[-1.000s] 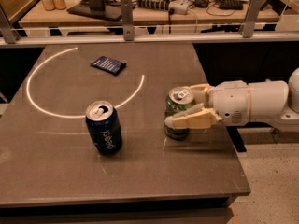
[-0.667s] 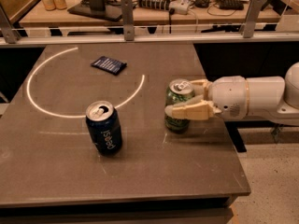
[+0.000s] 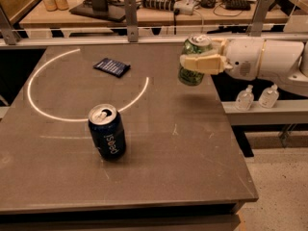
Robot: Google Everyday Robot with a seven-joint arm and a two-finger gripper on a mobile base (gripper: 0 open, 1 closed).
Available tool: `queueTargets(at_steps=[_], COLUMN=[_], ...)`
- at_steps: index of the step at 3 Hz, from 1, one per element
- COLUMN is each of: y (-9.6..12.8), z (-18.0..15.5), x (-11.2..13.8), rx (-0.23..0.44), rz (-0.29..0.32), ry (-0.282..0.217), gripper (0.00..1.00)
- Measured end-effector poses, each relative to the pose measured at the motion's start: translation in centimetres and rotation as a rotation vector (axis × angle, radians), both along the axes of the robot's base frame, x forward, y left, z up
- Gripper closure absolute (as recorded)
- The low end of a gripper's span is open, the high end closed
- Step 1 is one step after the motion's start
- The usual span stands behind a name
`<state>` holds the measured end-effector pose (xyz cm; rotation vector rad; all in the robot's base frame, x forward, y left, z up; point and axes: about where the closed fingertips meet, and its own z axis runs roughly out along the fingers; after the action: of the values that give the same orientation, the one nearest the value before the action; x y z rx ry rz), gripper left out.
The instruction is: Move green can near rxbar blueberry
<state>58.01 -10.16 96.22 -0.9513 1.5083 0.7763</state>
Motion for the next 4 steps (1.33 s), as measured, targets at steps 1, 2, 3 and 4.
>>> queueTargets(at_steps=[1,2,3,4], y=[-0.1,1.8,4.6,7.4], z=[1.8,1.2,0.3,-1.3], x=[4.8,8.3,10.9,12.3], rx=[-0.019,-0.04,-0.056,-0.054], rz=[-0.11,-0.145,-0.147,-0.12], ry=[0.002,0.036,0.059,0.075], gripper=[1.0,1.0,1.0,1.0])
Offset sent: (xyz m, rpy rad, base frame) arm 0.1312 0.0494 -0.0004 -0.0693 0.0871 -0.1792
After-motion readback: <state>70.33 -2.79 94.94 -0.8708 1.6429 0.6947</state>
